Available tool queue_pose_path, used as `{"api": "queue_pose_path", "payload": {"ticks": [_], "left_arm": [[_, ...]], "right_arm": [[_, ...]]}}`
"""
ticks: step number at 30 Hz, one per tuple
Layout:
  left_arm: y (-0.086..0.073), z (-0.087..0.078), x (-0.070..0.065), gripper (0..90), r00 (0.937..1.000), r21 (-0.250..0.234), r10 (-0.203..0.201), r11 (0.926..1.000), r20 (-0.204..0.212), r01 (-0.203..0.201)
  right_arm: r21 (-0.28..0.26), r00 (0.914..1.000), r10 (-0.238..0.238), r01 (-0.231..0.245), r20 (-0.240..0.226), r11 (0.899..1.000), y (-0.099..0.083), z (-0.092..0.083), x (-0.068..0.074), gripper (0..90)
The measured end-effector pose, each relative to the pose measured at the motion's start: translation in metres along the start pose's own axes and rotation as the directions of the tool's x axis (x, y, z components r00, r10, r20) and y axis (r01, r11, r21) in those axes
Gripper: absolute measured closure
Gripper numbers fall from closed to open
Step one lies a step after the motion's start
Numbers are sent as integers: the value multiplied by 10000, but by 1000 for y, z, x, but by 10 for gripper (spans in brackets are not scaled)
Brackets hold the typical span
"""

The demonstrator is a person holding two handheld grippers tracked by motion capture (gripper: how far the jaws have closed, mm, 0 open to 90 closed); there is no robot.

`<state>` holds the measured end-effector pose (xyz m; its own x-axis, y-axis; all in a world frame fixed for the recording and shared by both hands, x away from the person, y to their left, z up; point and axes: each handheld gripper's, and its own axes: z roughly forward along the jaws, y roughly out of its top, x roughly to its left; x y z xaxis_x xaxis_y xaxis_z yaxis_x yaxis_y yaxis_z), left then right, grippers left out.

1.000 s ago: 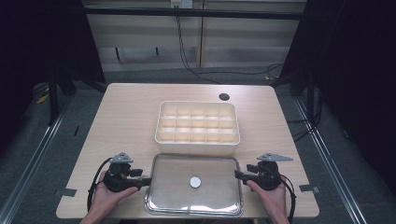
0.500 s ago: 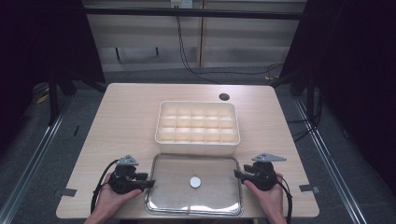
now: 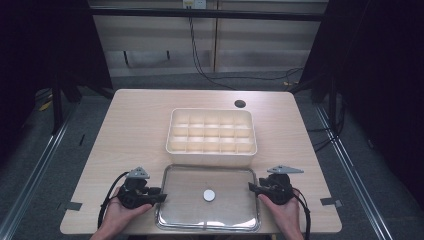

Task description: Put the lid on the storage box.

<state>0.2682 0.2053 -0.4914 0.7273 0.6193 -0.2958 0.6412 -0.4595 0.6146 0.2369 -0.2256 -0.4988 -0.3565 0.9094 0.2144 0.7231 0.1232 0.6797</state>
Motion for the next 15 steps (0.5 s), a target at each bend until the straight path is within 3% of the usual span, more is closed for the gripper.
{"api": "queue_pose_path", "payload": {"ticks": [3, 5, 9, 12, 13, 15], "left_arm": [[1, 0, -1, 613, 9999, 74, 87, 9999, -70, -86], [1, 0, -1, 621, 9999, 76, 106, 9999, -88, -105], [1, 0, -1, 642, 9999, 55, 87, 9999, -106, -86], [1, 0, -1, 649, 9997, 89, 96, 9999, -214, -94], [1, 0, -1, 655, 9997, 89, 96, 9999, -214, -94], [1, 0, -1, 661, 9997, 68, 94, 9999, -246, -92]], "right_arm": [[-33, 9994, 299, -299, -146, 9995, 0, 1, 1, 508], [-58, 9998, 202, -203, -92, 9998, 0, 1, 2, 507], [-148, 9953, 900, -906, -357, 9958, 0, 1, -2, 518], [-176, 9732, 2069, -2096, -1003, 9776, -2, 0, -10, 521], [-176, 9732, 2069, -2096, -1003, 9776, -2, 0, -10, 521], [-126, 9542, 2659, -2700, -1369, 9628, -4, -1, -15, 546]]}}
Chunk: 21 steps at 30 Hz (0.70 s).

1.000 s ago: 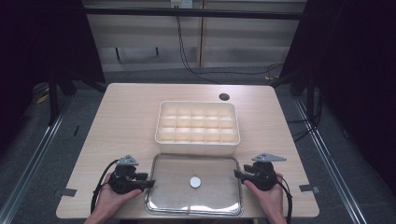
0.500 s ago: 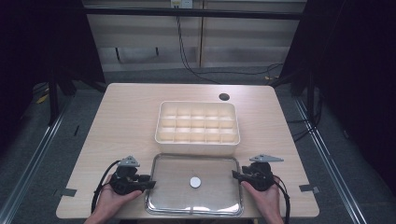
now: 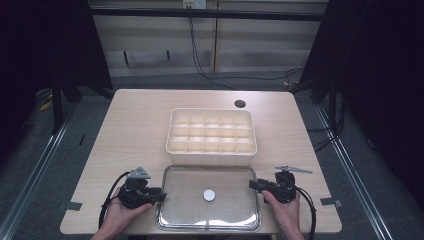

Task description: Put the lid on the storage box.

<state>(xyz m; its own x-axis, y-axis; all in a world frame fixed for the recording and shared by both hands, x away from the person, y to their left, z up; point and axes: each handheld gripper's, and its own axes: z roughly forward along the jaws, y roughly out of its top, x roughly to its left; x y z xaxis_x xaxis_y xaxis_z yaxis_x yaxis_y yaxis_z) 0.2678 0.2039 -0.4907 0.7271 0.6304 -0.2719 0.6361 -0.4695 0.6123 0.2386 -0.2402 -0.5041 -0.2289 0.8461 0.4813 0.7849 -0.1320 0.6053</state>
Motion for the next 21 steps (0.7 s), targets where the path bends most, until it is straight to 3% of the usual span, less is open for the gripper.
{"api": "queue_pose_path", "payload": {"ticks": [1, 10, 11, 14, 19, 21], "left_arm": [[0, 0, 0, 662, 10000, 2, -30, 10000, -13, 30], [0, 0, 0, 662, 10000, 3, -36, 10000, 24, 36], [0, 0, 0, 662, 10000, 62, -35, 10000, 57, 35], [0, 0, -1, 662, 10000, -24, -51, 10000, -6, 51], [0, 0, 0, 663, 10000, 22, -47, 10000, 12, 47], [0, -1, 0, 664, 10000, 4, -49, 10000, -3, 49]], "right_arm": [[-60, 9977, 566, -569, -385, 9984, -1, -1, -5, 558], [125, 9920, 966, -959, -814, 9953, -2, -3, -10, 597], [280, 9887, 1051, -1027, -1066, 9943, -3, -2, -11, 620], [339, 9938, 654, -626, -902, 9975, -3, -1, -5, 611], [520, 9920, 424, -364, -1193, 9980, -3, 0, -6, 602], [707, 9866, 542, -437, -1541, 9965, -3, 0, -7, 597]]}}
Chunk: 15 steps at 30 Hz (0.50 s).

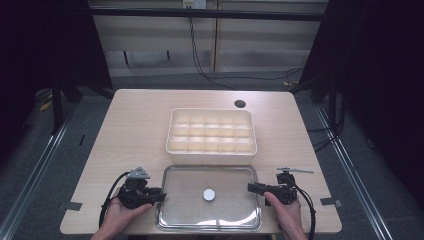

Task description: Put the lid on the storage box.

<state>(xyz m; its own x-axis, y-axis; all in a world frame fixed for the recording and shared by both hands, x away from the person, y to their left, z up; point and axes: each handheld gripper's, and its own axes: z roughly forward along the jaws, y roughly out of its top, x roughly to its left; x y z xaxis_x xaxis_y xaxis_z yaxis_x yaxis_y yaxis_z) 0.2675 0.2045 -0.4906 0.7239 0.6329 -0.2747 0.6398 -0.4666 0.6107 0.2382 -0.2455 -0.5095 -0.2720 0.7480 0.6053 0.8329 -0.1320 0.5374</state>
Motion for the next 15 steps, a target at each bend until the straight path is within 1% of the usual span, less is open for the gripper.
{"api": "queue_pose_path", "payload": {"ticks": [1, 2, 5, 7, 9, 10, 12, 13, 14, 15], "left_arm": [[0, 0, 0, 663, 10000, -9, -17, 10000, -39, 17], [0, 0, 1, 664, 10000, -15, -32, 10000, -34, 32], [0, -1, 1, 666, 10000, 13, -32, 10000, -46, 32], [0, -1, 1, 666, 10000, 17, -24, 10000, -47, 24], [-1, -1, 1, 666, 10000, 3, -29, 10000, -59, 29], [-1, 0, 1, 665, 9999, -117, -60, 9999, -87, 59], [-1, 0, 1, 650, 9999, -154, -111, 9998, -4, 111], [-1, 0, 1, 639, 9999, -154, -111, 9998, -4, 111], [-1, -1, 2, 639, 9999, -114, -152, 9998, 78, 153], [-2, -1, 2, 597, 9997, -139, -198, 9997, 130, 200]], "right_arm": [[81, 9998, 26, -24, -194, 10000, 0, 1, 1, 589], [89, 9998, -58, 60, -205, 9999, 0, 1, 1, 592], [187, 9995, -7, 13, -316, 9998, -1, 1, 1, 587], [243, 9991, -112, 121, -398, 9996, -1, 2, 2, 584], [245, 9988, -93, 104, -479, 9996, -1, 1, 2, 597], [236, 9986, -89, 102, -521, 9997, -1, 0, 2, 618], [95, 9977, 18, -11, -685, 10000, -1, -3, 2, 649], [95, 9977, 18, -11, -685, 10000, -1, -3, 2, 649], [-13, 9967, 15, -16, -813, 10000, -1, -4, 1, 662], [-14, 9962, 5, -6, -876, 10000, -1, -6, 1, 671]]}}
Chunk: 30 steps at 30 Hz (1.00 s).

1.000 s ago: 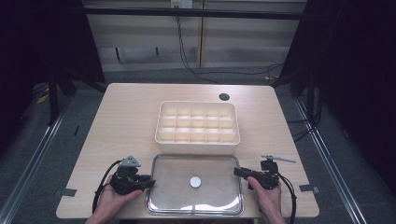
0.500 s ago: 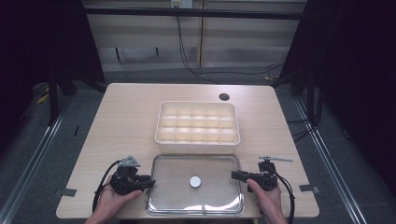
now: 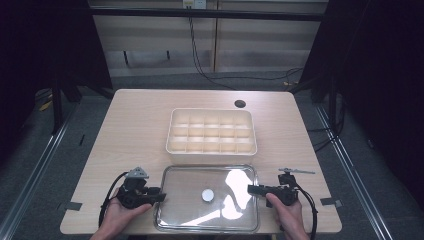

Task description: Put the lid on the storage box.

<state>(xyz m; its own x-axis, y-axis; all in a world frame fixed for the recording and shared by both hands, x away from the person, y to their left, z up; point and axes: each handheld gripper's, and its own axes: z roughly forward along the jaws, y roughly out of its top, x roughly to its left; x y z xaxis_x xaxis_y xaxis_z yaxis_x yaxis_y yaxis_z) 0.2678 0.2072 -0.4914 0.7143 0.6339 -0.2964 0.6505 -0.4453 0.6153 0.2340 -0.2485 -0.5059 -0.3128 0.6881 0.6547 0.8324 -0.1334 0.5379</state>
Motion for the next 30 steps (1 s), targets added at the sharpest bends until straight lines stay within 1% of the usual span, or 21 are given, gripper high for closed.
{"api": "queue_pose_path", "payload": {"ticks": [3, 4, 5, 7, 8, 9, 10, 11, 12, 13, 14, 16, 17, 18, 19, 21, 22, 24, 28, 30], "left_arm": [[0, 0, 1, 554, 9999, -81, -61, 9999, -105, 60], [0, -2, 2, 529, 9998, -64, -99, 9999, -146, 98], [-1, -2, 3, 499, 9995, -87, -140, 9999, -295, 137], [-1, -3, 6, 542, 9993, -222, -210, 9995, -312, 203], [-2, -3, 6, 562, 9989, -200, -203, 9996, -434, 195], [-2, -3, 4, 587, 9983, -206, -105, 9997, -575, 94], [-2, -3, 3, 589, 9976, -97, 85, 9999, -690, -92], [-2, -3, 3, 588, 9976, -97, 85, 9999, -690, -92], [-1, -2, 2, 583, 9981, -160, -79, 9998, -617, 69], [-1, -2, 2, 579, 9981, -160, -79, 9998, -617, 69], [-1, -2, 2, 579, 9980, -153, -56, 9999, -627, 46], [-1, -2, 1, 589, 9975, -186, -24, 9998, -711, 11], [-1, -2, 2, 589, 9979, -164, 0, 9999, -641, -10], [0, 0, 3, 589, 9990, -211, -82, 9997, -430, 73], [0, 1, 3, 590, 9994, -226, -87, 9997, -337, 79], [1, 2, 0, 589, 9987, -274, -8, 9996, -505, -6], [1, 1, 1, 587, 9989, -209, 33, 9998, -467, -43], [1, 2, 2, 578, 9997, -224, -74, 9997, -219, 70], [1, 2, 3, 497, 9998, -236, -163, 9996, 96, 166], [1, 2, 3, 441, 9997, -268, -231, 9994, 60, 233]], "right_arm": [[41, 10000, -69, 69, 25, 10000, -1, 1, 1, 684], [-57, 9998, -93, 94, 162, 9999, -1, 0, 1, 699], [-138, 9994, -137, 141, 304, 9998, 0, -1, 2, 724], [-112, 9996, -147, 149, 221, 9998, 0, -2, 1, 725], [-107, 9997, -144, 146, 187, 9998, -1, -2, 2, 713], [-130, 9998, -164, 165, 83, 9998, -1, -2, 2, 712], [-287, 9998, -102, 97, -168, 9995, -1, -2, 2, 711], [-409, 9991, -59, 42, -425, 9992, 0, -3, 2, 704], [-441, 9980, -91, 63, -630, 9990, 0, -3, 3, 700], [-441, 9980, -91, 63, -630, 9990, 0, -3, 3, 700], [-339, 9968, -73, 46, -790, 9994, 0, -1, 3, 687], [-305, 9970, -174, 151, -758, 9994, 0, 2, 5, 678], [-290, 9963, -162, 138, -848, 9995, 0, 2, 5, 672], [-206, 9943, -150, 128, -1059, 9997, 0, 3, 5, 655], [-92, 9926, -169, 159, -1201, 9998, 0, 6, 6, 636], [196, 9925, -260, 285, -1194, 9994, 0, 12, 11, 628], [106, 9930, -372, 387, -1122, 9992, 1, 12, 12, 641], [-58, 9886, -208, 201, -1489, 9998, 2, 10, 10, 673], [-29, 9890, -271, 270, -1454, 9996, 2, 9, 9, 679], [-73, 9880, -353, 346, -1503, 9994, 2, 8, 9, 684]]}}
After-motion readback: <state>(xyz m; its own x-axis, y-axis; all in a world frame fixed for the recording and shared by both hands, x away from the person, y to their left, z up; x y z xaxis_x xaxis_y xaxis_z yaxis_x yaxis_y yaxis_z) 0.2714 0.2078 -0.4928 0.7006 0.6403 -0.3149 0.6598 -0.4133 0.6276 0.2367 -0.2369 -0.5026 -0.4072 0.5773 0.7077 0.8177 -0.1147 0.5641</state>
